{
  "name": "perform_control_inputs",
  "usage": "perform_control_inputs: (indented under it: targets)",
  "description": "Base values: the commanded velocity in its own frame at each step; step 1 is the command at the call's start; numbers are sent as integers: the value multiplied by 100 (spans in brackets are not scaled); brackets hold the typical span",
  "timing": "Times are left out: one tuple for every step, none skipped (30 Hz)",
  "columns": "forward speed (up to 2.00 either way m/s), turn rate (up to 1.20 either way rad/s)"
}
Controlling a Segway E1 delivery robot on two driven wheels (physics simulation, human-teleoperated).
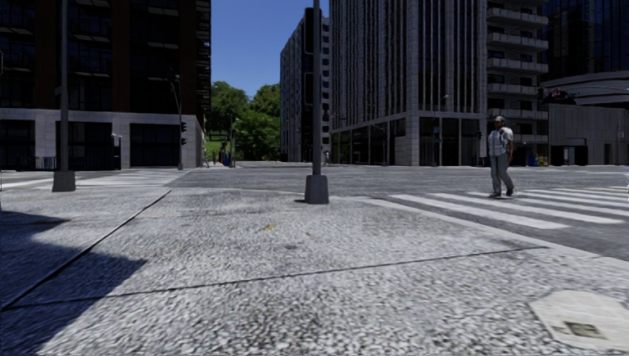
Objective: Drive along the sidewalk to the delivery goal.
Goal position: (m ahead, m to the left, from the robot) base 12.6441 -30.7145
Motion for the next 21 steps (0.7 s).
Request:
perform_control_inputs:
  targets:
    - [159,-26]
    - [159,-27]
    - [162,-31]
    - [162,-34]
    - [162,-38]
    - [162,-38]
    - [162,-42]
    - [162,-45]
    - [161,-46]
    - [161,-46]
    - [160,-47]
    - [160,-47]
    - [160,-47]
    - [160,-48]
    - [160,-48]
    - [159,-48]
    - [159,-49]
    - [159,-51]
    - [159,-52]
    - [159,-52]
    - [159,-53]
